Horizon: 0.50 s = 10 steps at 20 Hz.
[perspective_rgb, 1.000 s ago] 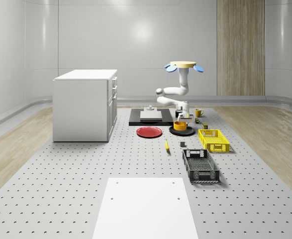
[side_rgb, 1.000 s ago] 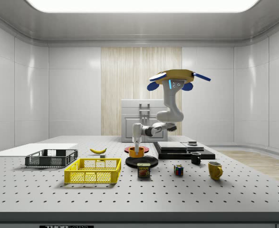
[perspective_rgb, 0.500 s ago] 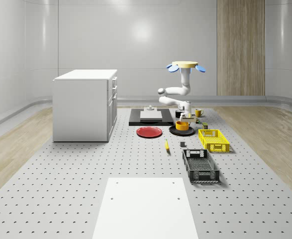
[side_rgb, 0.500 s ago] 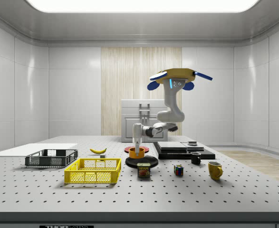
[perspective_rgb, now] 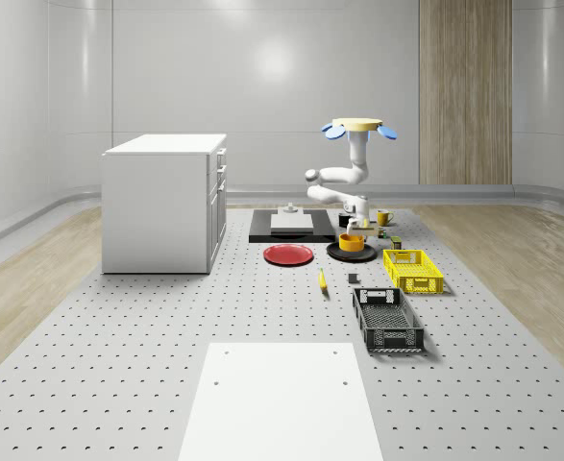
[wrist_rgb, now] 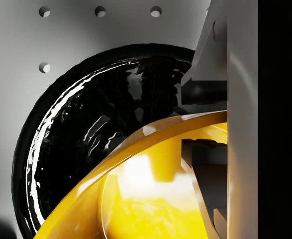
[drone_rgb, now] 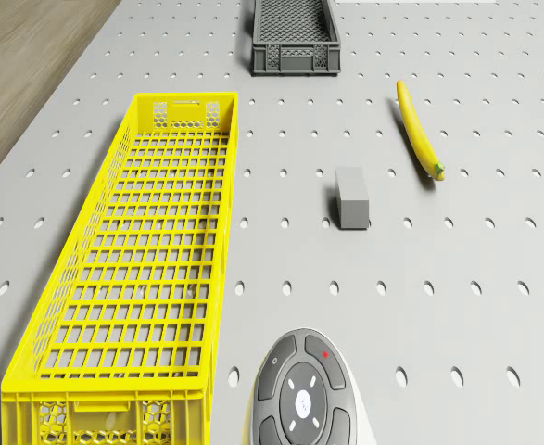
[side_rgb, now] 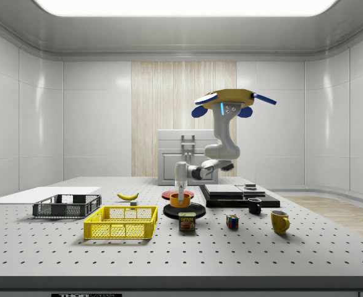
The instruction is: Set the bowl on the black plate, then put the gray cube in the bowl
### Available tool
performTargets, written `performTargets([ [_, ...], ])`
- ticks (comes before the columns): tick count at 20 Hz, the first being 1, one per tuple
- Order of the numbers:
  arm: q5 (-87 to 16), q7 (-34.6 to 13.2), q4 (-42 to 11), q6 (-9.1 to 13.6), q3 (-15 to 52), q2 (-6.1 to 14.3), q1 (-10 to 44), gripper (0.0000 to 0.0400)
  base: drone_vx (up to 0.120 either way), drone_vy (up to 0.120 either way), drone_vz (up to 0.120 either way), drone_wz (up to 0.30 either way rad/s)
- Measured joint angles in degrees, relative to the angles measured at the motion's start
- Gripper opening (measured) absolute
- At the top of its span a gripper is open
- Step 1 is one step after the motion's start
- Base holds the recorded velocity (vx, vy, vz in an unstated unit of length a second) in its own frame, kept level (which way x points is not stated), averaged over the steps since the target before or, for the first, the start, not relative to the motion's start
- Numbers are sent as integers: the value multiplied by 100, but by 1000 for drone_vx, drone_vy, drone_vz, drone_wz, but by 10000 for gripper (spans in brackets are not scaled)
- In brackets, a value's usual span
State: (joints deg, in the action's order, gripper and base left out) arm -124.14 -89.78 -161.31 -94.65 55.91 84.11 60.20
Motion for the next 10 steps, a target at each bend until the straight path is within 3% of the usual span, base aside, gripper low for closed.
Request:
performTargets([
  [8, -337, 32, 183, -143, -347, -61, 46, 100, 0, 0, 0, 0],
  [10, -374, 41, 202, -148, -384, -78, 44, 202, 0, 0, 0, 0],
])
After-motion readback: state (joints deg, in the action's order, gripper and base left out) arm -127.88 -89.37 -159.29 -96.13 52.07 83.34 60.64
